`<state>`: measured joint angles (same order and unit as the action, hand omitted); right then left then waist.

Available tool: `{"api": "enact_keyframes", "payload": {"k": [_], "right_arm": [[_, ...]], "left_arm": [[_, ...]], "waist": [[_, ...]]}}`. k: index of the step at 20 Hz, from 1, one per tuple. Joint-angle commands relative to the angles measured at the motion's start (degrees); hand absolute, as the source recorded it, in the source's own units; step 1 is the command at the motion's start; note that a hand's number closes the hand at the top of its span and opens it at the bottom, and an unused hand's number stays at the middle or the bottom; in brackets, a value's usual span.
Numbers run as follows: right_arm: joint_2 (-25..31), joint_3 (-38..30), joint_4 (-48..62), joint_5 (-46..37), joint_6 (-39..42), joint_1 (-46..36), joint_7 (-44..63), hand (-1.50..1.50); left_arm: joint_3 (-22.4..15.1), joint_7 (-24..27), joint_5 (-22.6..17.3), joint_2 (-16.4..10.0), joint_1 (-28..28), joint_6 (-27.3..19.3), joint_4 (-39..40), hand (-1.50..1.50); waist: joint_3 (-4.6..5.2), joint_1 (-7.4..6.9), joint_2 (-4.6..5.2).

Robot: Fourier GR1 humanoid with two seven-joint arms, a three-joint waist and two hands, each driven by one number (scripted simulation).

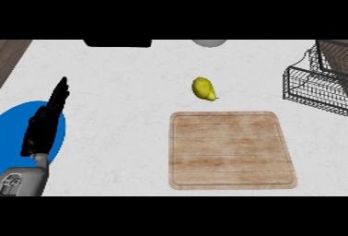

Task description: Pick the bell pepper from the cutting board and place it in the tiered basket

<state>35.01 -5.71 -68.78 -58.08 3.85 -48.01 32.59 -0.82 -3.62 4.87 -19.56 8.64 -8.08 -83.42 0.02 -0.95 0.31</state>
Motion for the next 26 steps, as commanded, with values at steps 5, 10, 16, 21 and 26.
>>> {"api": "enact_keyframes", "payload": {"k": [5, 10, 16, 21, 26], "right_arm": [[8.14, -4.71, 16.55, -1.01, -5.02, -2.0, -13.33, 1.5], [7.94, -5.94, 22.73, 0.39, -6.1, -1.71, -19.92, 1.5], [5.5, -7.88, 25.7, 4.04, -3.94, -1.61, -22.24, 1.5], [3.94, -16.39, 33.05, 12.2, -2.82, -2.38, -21.28, 1.5], [3.78, -15.55, 37.49, 11.26, -6.47, -1.56, -25.38, -1.5]], "left_arm": [[1.05, -0.33, 0.5, 0.52, 0.45, 1.06, 0.91, 0.0], [0.32, 0.79, 2.44, 2.38, -1.03, 0.09, 0.23, 0.0], [2.55, -2.76, 1.9, 0.89, 2.84, 1.78, 0.37, 0.0], [1.3, 0.35, 2.43, 2.68, 0.77, 1.28, 1.38, 0.0], [1.02, 1.89, 3.9, 3.81, 2.2, 1.58, 3.81, 0.0]], "waist": [[-0.03, 0.17, 0.0], [-0.04, 0.18, -0.05], [-0.03, 0.51, -0.16], [-0.09, 0.4, 0.06], [-0.05, 0.19, 0.03]]}}
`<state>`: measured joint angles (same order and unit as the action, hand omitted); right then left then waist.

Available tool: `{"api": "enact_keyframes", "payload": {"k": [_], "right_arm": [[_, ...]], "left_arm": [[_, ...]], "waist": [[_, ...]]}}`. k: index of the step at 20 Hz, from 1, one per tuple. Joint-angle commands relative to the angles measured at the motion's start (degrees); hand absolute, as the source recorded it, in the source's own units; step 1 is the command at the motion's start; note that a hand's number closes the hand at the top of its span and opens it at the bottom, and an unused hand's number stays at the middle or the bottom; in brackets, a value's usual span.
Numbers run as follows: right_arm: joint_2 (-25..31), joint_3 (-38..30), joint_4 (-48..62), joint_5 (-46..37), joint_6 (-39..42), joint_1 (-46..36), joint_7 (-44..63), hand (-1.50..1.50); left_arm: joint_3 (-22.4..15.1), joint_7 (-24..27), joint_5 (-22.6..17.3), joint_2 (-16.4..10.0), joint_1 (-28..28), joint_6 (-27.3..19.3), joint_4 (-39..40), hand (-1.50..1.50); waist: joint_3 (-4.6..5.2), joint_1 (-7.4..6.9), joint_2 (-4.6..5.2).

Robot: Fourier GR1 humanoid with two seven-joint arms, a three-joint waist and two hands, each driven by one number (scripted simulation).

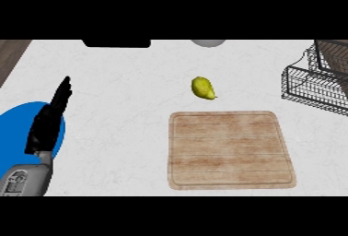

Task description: Pick the bell pepper from the cutting board and place it in the tiered basket

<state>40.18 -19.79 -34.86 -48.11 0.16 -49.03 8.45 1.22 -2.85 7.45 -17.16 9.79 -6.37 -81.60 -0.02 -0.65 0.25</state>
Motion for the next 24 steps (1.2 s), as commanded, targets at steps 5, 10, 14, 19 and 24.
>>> {"api": "enact_keyframes", "payload": {"k": [5, 10, 14, 19, 24], "right_arm": [[-0.74, -6.57, 0.55, 7.34, -5.22, 0.25, -4.44, -1.5], [0.79, -10.27, -1.91, 11.31, -9.04, 0.63, -7.39, -1.5], [4.88, -11.28, -7.22, 12.64, -6.32, 1.65, -1.04, -1.5], [9.99, -16.62, -8.64, 18.72, 2.2, 5.82, 4.34, -1.5], [17.26, -24.6, -11.08, 26.45, 12.09, 15.83, 1.69, -1.5]], "left_arm": [[0.61, 2.36, 0.9, 1.06, 0.38, 0.25, 3.56, 0.0], [0.77, -0.65, 0.92, 0.93, -1.24, 0.21, -1.51, 0.0], [1.92, -1.33, 0.4, 0.2, -2.3, 0.94, -2.77, 0.0], [2.72, 0.87, 0.1, 0.11, -2.0, 1.72, -0.66, 0.0], [1.25, -0.74, 1.83, 2.55, -5.44, -0.74, -3.99, 0.0]], "waist": [[0.01, 0.33, -0.03], [0.0, 0.37, -0.27], [0.06, 1.0, -0.59], [0.08, 1.59, -0.54], [0.05, 2.2, -0.71]]}}
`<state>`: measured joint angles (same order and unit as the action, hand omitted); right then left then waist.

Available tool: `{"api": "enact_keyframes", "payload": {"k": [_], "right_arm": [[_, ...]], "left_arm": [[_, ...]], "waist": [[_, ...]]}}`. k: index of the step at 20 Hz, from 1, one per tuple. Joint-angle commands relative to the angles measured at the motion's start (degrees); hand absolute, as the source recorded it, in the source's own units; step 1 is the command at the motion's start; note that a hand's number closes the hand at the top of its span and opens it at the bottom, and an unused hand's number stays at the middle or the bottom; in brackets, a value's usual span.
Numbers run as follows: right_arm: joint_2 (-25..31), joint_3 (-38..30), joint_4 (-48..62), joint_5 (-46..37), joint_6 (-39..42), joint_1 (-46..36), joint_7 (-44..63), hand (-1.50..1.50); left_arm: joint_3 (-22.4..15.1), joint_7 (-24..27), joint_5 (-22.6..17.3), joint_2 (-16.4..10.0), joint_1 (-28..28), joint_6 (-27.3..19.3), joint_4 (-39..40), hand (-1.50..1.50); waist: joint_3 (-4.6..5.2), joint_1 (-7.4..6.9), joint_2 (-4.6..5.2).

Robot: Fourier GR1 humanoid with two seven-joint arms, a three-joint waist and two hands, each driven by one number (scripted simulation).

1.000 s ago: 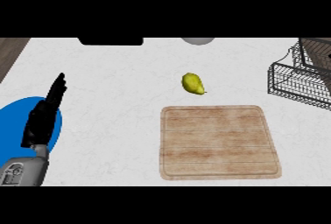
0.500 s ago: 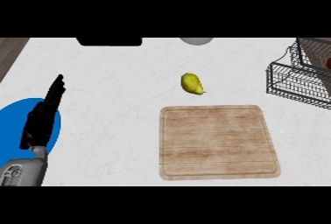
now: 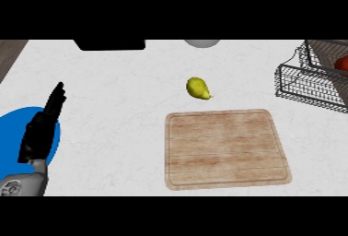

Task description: Pick the bell pepper from the cutting board and place it in the tiered basket

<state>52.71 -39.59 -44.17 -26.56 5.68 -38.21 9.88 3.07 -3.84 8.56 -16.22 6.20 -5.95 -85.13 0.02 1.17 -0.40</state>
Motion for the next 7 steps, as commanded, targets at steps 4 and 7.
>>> {"api": "enact_keyframes", "payload": {"k": [4, 7], "right_arm": [[3.83, -11.39, -4.89, 10.21, 9.09, 16.43, -5.97, -1.5], [0.54, -15.4, -9.02, 13.66, 10.66, 23.56, -8.42, -1.5]], "left_arm": [[0.09, -0.4, 0.66, 0.58, -0.97, -0.11, -1.51, 0.0], [1.57, 1.4, 0.63, -0.43, 0.86, 0.63, 2.26, 0.0]], "waist": [[-0.02, 0.35, 0.01], [0.02, 0.36, 0.1]]}}
